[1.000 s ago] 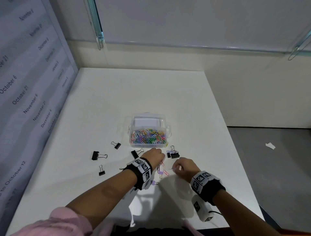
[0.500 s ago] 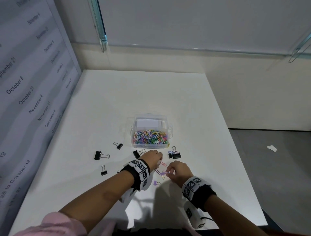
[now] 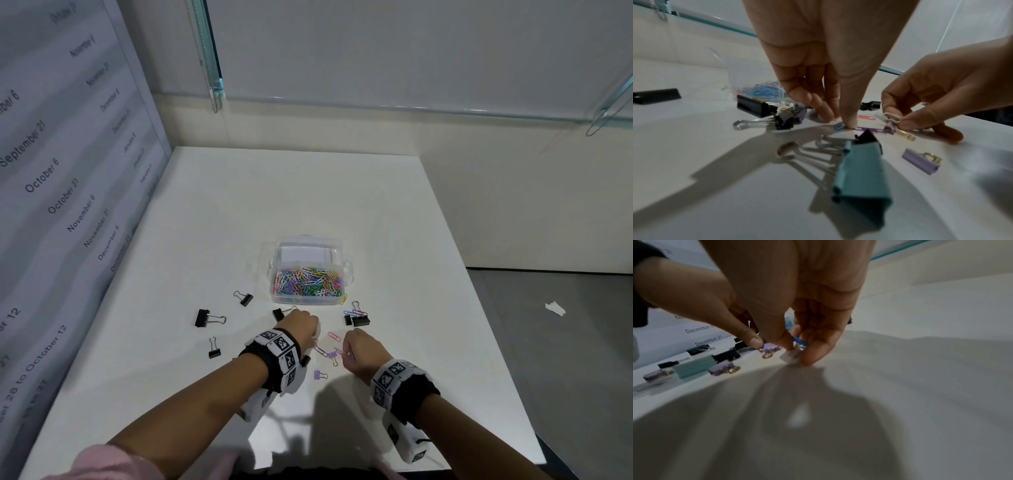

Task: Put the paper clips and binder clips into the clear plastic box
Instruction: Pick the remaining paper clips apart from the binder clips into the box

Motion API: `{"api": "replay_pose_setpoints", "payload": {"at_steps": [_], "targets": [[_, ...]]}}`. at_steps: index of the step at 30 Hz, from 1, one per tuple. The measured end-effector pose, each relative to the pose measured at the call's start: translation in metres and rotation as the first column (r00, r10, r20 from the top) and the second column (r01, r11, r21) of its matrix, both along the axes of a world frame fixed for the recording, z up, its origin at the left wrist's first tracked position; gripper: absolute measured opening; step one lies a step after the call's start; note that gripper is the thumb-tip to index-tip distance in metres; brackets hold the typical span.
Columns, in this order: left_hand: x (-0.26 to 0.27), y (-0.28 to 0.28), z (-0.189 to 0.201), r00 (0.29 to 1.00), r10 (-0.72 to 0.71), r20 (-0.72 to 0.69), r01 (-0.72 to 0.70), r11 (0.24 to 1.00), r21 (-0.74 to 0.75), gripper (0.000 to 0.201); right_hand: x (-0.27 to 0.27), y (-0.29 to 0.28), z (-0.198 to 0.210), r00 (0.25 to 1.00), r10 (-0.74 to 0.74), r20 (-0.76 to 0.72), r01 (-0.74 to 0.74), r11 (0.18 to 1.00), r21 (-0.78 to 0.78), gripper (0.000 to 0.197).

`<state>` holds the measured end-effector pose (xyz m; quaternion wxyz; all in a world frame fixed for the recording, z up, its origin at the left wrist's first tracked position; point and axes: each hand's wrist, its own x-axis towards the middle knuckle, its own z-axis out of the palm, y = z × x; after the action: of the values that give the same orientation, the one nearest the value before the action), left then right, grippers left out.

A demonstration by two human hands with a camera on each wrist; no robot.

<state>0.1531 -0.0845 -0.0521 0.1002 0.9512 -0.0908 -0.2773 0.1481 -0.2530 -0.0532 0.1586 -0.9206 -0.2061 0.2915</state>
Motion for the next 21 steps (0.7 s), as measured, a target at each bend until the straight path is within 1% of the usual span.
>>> {"api": "replay_pose_setpoints", "payload": {"at_steps": [2, 5, 8, 9, 12, 15, 17, 18, 21], "targets": [[0.002, 0.003, 0.001, 1.0, -0.007, -0.022, 0.008, 1.0, 0.02, 0.018, 0.002, -0.003, -0.001, 1.0, -0.008, -0.008, 0.008, 1.0, 0.016, 0.011], [0.002, 0.0, 0.003, 0.999, -0.018, -0.049, 0.019, 1.0, 0.017, 0.02, 0.003, -0.007, -0.001, 0.999, -0.052, -0.007, 0.052, 0.997, 0.058, 0.012], [0.0, -0.005, 0.004, 0.999, -0.004, -0.031, 0.004, 1.0, -0.007, 0.02, 0.002, -0.012, -0.004, 0.989, -0.146, -0.014, 0.147, 0.983, 0.109, 0.031], [0.0, -0.008, 0.005, 1.0, -0.001, -0.011, 0.001, 1.0, -0.024, 0.019, 0.002, -0.014, -0.004, 0.984, -0.177, -0.015, 0.177, 0.977, 0.121, 0.034], [0.004, -0.021, 0.011, 0.997, -0.048, 0.062, 0.053, 0.995, -0.079, 0.013, 0.001, -0.02, -0.006, 0.969, -0.249, -0.006, 0.247, 0.958, 0.148, 0.034], [0.009, -0.032, 0.012, 0.995, -0.09, 0.051, 0.095, 0.99, -0.102, 0.011, 0.001, -0.027, -0.006, 0.958, -0.286, 0.004, 0.281, 0.947, 0.158, 0.034], [0.01, -0.033, 0.008, 0.993, -0.119, 0.024, 0.121, 0.989, -0.087, 0.016, 0.001, -0.031, -0.007, 0.954, -0.301, 0.007, 0.296, 0.942, 0.159, 0.033], [0.01, -0.031, 0.006, 0.992, -0.129, 0.012, 0.13, 0.987, -0.092, 0.023, 0.001, -0.032, -0.008, 0.952, -0.307, 0.007, 0.302, 0.94, 0.162, 0.033], [0.007, -0.024, -0.001, 0.989, -0.145, -0.04, 0.138, 0.98, -0.146, 0.06, 0.001, -0.037, -0.008, 0.947, -0.322, 0.017, 0.315, 0.935, 0.164, 0.033]]}}
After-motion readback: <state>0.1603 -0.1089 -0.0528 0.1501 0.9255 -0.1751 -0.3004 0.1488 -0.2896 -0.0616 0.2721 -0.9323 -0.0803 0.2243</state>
